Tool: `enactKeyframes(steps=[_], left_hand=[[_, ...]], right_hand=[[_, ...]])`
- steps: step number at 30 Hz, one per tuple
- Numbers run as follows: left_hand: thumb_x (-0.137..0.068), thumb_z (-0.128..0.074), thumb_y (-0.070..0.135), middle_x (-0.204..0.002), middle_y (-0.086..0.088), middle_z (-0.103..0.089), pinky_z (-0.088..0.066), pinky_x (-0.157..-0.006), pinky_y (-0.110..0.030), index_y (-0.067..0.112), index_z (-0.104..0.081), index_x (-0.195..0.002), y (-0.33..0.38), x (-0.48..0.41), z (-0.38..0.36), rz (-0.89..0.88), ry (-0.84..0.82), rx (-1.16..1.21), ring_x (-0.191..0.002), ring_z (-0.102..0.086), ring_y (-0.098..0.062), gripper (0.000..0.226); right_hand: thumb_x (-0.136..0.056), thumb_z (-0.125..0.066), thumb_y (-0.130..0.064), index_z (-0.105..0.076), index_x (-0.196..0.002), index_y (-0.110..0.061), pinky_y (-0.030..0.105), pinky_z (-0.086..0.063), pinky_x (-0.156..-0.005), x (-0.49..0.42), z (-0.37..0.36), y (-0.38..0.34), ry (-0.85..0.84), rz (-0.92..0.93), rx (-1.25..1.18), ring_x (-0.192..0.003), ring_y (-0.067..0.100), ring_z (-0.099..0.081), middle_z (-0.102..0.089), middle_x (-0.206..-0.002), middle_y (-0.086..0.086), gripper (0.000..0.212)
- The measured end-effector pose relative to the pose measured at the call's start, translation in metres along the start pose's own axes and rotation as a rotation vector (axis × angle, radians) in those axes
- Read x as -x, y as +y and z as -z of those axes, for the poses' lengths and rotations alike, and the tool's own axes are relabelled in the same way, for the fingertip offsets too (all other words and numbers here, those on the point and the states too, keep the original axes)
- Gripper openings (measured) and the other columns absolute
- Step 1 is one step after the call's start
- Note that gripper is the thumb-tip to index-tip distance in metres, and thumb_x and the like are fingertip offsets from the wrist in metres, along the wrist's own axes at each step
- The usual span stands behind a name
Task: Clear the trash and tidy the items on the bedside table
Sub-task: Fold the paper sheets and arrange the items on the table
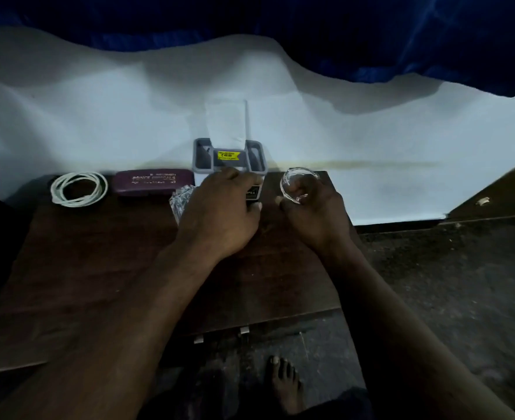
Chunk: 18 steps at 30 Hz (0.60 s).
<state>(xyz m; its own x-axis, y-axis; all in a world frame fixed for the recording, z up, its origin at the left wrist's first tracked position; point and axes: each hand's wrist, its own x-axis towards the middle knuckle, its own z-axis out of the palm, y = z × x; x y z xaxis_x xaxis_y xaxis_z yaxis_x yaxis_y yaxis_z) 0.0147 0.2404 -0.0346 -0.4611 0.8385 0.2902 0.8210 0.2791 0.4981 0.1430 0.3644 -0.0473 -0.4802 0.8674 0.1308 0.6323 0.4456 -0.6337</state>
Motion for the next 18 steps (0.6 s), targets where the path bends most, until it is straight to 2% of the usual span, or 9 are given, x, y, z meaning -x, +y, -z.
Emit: enactKeyframes(steps=[2,6,10,14,18], left_hand=[[-0.088,-0.068,0.031,-0.134,-0.003,-0.062,-0.049,-0.101,-0.041,0.025,-0.061,-0.137,0.004,-0.004,-0.009,-0.016,-0.031,0.017,-0.125,-0.056,-0.027,0.050],[-0.087,-0.069,0.031,-0.133,-0.003,-0.062,-0.048,-0.102,-0.041,0.026,-0.060,-0.137,0.013,-0.017,-0.027,-0.032,-0.040,0.027,-0.124,-0.056,-0.028,0.051],[-0.086,-0.069,0.029,-0.129,-0.004,-0.063,-0.049,-0.098,-0.041,0.024,-0.062,-0.136,0.020,-0.027,-0.042,-0.060,-0.046,0.010,-0.118,-0.058,-0.029,0.051],[-0.085,-0.070,0.026,-0.128,-0.003,-0.064,-0.049,-0.098,-0.042,0.024,-0.063,-0.135,0.019,-0.032,-0.049,-0.077,-0.049,-0.002,-0.117,-0.058,-0.028,0.050],[-0.087,-0.069,0.027,-0.127,-0.002,-0.063,-0.050,-0.096,-0.041,0.024,-0.063,-0.134,0.012,-0.036,-0.049,-0.084,-0.071,-0.023,-0.113,-0.061,-0.026,0.047]], right_hand=[[-0.080,-0.077,-0.040,-0.067,-0.114,-0.023,0.038,-0.052,-0.095,-0.007,0.003,0.015,-0.003,-0.040,0.053,-0.112,0.026,-0.065,-0.069,-0.119,0.003,0.039],[-0.080,-0.078,-0.041,-0.054,-0.131,-0.013,0.038,-0.046,-0.092,-0.020,-0.004,0.028,0.018,-0.098,0.078,-0.119,0.037,-0.060,-0.063,-0.126,0.015,0.063],[-0.078,-0.080,-0.052,-0.044,-0.142,-0.021,0.045,-0.051,-0.098,-0.032,-0.017,0.038,0.004,-0.161,0.069,-0.121,0.040,-0.060,-0.057,-0.136,0.015,0.080],[-0.077,-0.078,-0.060,-0.034,-0.151,-0.022,0.053,-0.048,-0.106,-0.042,-0.026,0.050,-0.004,-0.246,0.112,-0.132,0.041,-0.052,-0.052,-0.146,0.016,0.095],[-0.075,-0.078,-0.064,-0.029,-0.156,-0.026,0.055,-0.044,-0.109,-0.051,-0.037,0.055,0.032,-0.233,0.130,-0.141,0.039,-0.043,-0.046,-0.155,0.011,0.102]])
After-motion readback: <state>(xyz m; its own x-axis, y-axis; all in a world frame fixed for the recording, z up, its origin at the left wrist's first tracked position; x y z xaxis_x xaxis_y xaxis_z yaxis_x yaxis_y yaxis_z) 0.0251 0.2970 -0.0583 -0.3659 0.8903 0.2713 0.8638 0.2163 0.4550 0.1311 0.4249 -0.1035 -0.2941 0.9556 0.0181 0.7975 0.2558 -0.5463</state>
